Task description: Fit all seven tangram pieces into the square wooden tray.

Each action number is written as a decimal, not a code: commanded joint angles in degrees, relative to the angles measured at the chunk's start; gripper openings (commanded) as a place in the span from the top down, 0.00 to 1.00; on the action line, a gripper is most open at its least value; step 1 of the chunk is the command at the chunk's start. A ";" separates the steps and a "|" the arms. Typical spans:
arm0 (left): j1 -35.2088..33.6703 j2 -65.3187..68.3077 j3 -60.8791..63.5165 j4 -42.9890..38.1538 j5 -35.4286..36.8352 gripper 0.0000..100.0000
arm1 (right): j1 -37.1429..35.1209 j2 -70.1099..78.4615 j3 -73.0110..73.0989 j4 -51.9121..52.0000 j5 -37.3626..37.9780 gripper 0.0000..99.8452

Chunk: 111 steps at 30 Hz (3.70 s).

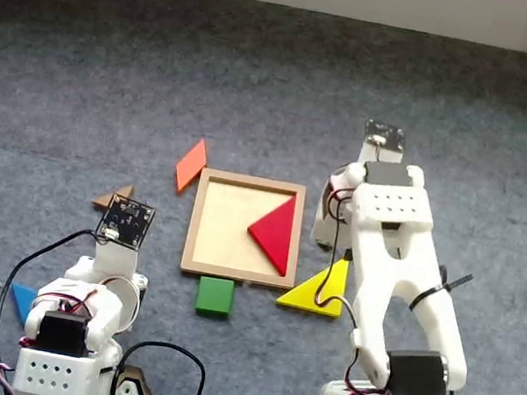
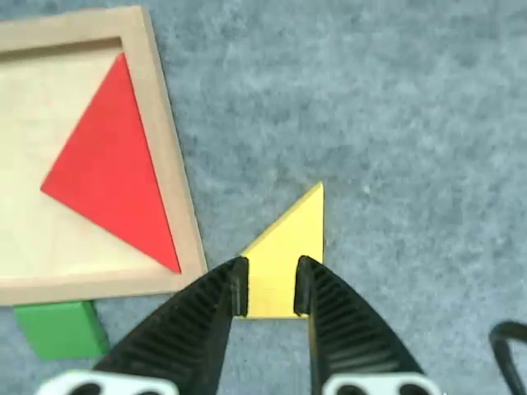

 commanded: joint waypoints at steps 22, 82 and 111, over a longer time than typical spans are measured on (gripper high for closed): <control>-0.57 -1.89 1.10 0.44 0.44 0.98 | -7.96 -4.09 14.46 -6.81 -33.93 0.67; -0.57 -1.89 1.10 0.44 0.44 0.98 | -9.10 8.22 17.10 -17.27 -38.68 0.67; -0.57 -1.89 1.10 0.44 0.44 0.98 | -7.69 8.04 16.22 -17.19 -33.23 0.67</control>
